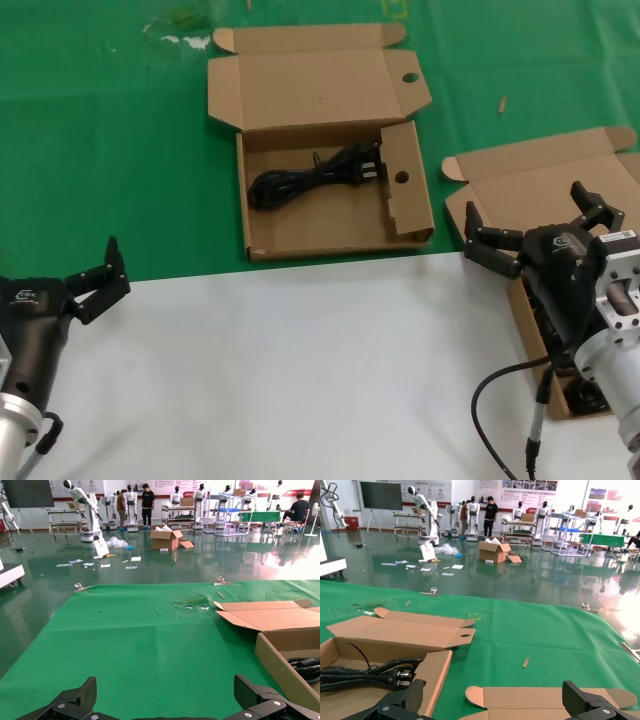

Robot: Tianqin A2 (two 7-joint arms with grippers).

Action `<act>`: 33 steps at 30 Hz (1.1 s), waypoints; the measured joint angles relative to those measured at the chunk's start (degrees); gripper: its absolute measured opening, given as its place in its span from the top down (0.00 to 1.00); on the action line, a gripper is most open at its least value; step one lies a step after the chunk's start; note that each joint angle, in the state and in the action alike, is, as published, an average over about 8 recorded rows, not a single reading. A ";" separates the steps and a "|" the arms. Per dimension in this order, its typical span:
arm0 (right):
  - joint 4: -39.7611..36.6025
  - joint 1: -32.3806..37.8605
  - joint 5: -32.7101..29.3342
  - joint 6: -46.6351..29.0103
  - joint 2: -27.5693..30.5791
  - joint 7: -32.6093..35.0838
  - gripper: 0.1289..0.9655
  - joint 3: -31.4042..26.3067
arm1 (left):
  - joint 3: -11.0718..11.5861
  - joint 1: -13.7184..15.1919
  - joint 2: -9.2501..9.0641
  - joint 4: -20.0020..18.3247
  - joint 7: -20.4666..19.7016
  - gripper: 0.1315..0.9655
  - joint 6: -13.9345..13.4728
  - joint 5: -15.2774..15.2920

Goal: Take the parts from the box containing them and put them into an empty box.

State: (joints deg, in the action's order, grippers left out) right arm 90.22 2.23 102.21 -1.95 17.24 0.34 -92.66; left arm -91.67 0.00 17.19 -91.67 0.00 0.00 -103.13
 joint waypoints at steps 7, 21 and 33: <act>0.00 0.00 0.00 0.00 0.00 0.00 0.00 0.00 | 0.00 0.00 0.00 0.00 0.00 0.00 0.00 0.00; 0.00 0.00 0.00 0.00 0.00 0.00 0.00 0.00 | 0.00 0.00 0.00 0.00 0.00 0.00 0.00 0.00; 0.00 0.00 0.00 0.00 0.00 0.00 0.00 0.00 | 0.00 0.00 0.00 0.00 0.00 0.00 0.00 0.00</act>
State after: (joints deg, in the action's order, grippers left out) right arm 90.22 2.23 102.21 -1.95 17.24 0.34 -92.66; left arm -91.67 0.00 17.19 -91.67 0.00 0.00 -103.13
